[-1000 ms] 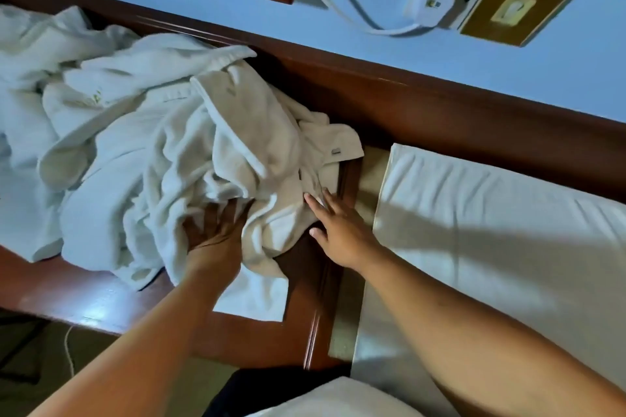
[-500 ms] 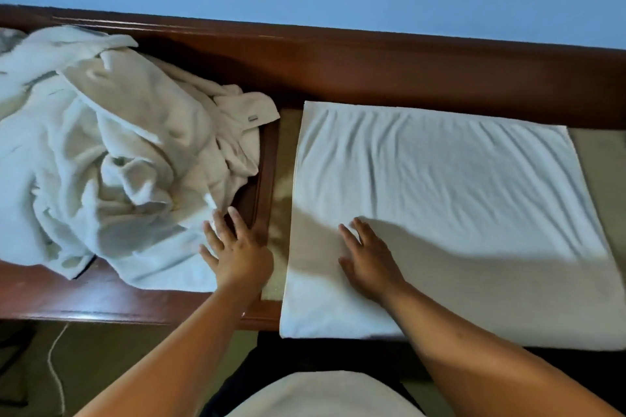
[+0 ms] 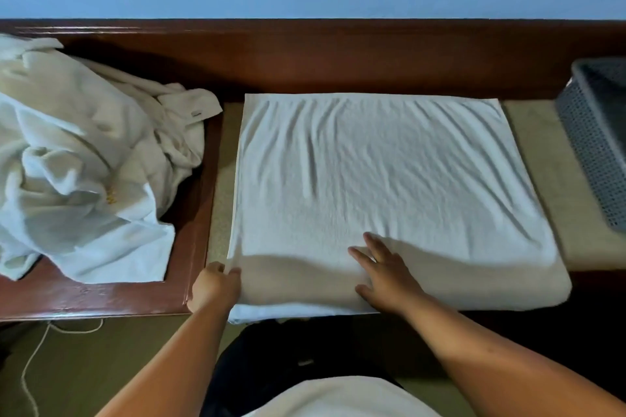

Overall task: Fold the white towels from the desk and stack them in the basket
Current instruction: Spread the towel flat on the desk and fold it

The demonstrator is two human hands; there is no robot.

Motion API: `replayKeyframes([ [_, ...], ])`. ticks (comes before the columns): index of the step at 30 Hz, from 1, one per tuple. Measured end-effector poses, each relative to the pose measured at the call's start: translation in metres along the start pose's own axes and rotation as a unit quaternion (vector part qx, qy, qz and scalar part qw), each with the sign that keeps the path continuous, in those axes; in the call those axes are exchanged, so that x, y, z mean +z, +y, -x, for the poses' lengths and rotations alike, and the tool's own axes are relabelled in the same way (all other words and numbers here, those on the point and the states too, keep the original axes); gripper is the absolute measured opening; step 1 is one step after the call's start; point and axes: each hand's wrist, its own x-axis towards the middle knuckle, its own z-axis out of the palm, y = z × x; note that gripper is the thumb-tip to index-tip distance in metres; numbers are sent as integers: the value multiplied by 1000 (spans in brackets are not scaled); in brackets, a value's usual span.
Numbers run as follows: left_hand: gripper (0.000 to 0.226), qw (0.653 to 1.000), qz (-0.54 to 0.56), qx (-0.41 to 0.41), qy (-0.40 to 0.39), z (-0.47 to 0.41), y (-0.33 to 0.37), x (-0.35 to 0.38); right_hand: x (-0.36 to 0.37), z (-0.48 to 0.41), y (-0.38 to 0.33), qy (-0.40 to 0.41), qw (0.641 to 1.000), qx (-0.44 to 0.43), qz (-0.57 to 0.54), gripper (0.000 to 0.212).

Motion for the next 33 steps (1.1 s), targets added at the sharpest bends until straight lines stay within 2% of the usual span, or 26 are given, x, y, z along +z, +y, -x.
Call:
replayKeyframes([
  [2,37,1000,-22,-1,20,6,-2,6,2,6,4,-1,1000,9,-7,83],
  [4,49,996,-64,27,50,18,-1,12,4,12,8,1,1000,21,-16,84],
  [7,72,965,-161,189,85,30,-2,17,10,21,2,9,998,50,-48,85],
  [10,63,917,-210,338,25,28,5,22,18,33,-10,14,995,75,-71,82],
  [13,53,876,-240,417,-43,36,15,30,21,45,-9,2,994,74,-74,79],
  [21,44,836,-263,469,-109,77,35,62,22,72,34,23,994,82,-70,72],
  [24,45,835,-277,466,-97,81,51,75,18,77,65,34,993,82,-75,71],
  [29,46,858,-263,437,-67,112,93,122,6,96,162,40,992,103,-53,77],
  [33,45,853,-265,444,-62,150,138,171,-11,110,255,49,987,140,-57,86],
])
